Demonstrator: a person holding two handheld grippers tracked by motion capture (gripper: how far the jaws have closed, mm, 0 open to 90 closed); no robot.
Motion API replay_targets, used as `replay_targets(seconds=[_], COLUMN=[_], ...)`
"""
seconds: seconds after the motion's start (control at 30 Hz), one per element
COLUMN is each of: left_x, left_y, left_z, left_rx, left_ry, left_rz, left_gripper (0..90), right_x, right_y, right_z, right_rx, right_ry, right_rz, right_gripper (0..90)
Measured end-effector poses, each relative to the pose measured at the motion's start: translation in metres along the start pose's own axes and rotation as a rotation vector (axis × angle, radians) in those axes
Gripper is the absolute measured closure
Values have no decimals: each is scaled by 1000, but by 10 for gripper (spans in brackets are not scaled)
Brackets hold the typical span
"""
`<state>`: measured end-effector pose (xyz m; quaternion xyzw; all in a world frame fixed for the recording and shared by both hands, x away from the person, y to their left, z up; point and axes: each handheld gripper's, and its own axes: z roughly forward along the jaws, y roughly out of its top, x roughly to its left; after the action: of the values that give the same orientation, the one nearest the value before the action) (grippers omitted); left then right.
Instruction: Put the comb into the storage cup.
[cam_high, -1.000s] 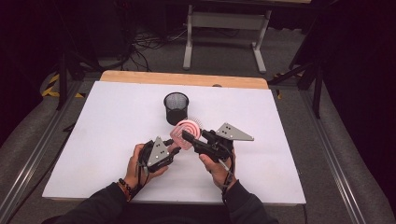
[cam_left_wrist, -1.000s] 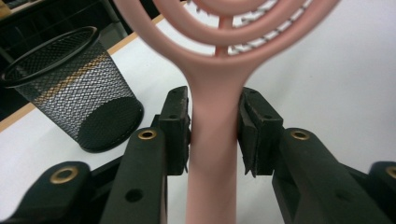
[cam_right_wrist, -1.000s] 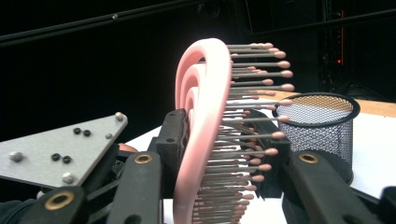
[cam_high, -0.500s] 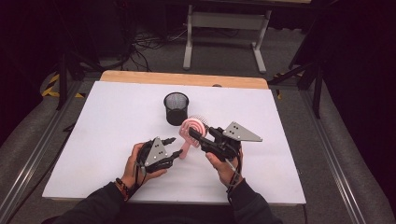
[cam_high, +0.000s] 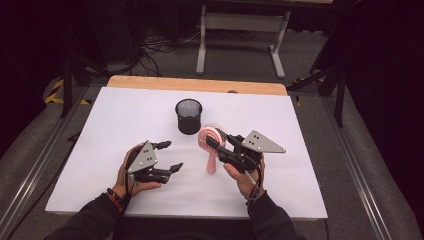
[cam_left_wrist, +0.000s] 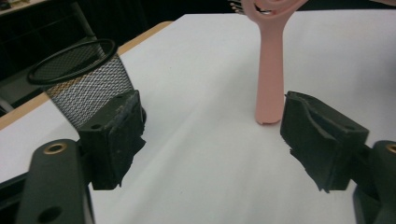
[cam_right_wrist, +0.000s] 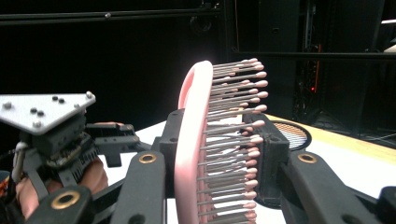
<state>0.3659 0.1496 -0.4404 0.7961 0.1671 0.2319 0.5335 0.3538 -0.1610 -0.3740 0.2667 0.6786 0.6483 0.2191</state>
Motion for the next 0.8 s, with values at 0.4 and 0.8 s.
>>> replay_targets(seconds=[0.4,0.8], left_x=[20,30], left_y=[-24,-38], left_z=[-40,-70], left_rx=[3,-59], left_ry=[22,46], left_rz=[-21,-64], left_gripper=[96,86], right_x=[-6,-19], right_y=[10,28], right_z=[-6,-3], right_rx=[0,-33], right_ry=[-37,-65], right_rz=[-59,-72], right_gripper=[631,630])
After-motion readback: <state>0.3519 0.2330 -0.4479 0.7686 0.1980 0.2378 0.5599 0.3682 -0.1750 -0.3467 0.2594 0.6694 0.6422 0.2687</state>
